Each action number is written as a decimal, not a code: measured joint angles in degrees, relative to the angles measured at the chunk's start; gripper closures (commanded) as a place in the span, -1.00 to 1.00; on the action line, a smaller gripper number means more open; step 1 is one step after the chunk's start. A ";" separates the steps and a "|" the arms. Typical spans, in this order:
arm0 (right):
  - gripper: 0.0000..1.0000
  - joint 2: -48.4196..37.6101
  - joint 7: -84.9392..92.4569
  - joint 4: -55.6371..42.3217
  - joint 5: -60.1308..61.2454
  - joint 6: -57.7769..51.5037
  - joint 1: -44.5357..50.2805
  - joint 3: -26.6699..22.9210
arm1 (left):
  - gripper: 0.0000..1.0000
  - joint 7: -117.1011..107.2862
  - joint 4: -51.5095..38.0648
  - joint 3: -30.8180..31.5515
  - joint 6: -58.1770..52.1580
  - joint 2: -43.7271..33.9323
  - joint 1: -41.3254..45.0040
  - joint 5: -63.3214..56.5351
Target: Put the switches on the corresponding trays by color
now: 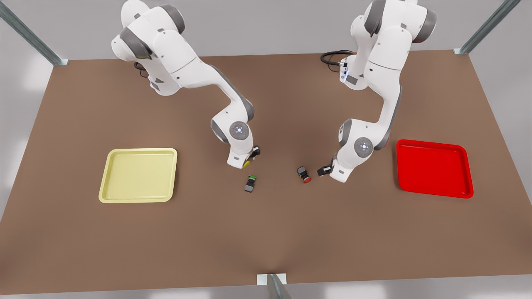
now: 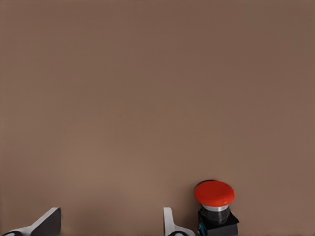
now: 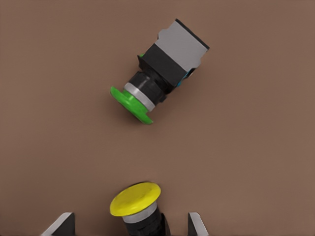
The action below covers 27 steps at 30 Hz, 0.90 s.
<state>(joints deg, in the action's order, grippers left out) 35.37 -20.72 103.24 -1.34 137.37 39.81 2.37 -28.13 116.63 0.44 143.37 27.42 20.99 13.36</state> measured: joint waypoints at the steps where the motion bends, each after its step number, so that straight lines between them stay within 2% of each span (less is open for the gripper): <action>1: -1.00 0.35 0.14 -0.39 -0.05 0.00 0.42 0.00 | -1.00 0.00 0.00 0.00 0.31 0.41 0.09 -0.06; 12: -1.00 1.45 1.73 -0.23 -0.07 -0.26 1.23 0.00 | -1.00 -0.08 0.46 0.07 2.01 0.84 0.11 -0.28; 22: -1.00 3.13 1.65 -0.32 -0.07 0.00 1.13 -0.34 | -1.00 -0.06 10.42 0.17 3.61 -7.16 -0.85 -0.12; 27: -1.00 3.48 0.62 -0.41 0.02 0.09 1.14 -0.43 | -1.00 -0.56 13.78 1.08 4.24 -8.50 -0.06 0.01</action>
<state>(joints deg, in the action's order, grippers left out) 38.85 -20.10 102.83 -1.32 137.46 40.95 1.94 -28.69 130.41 1.52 147.61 18.92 20.93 13.37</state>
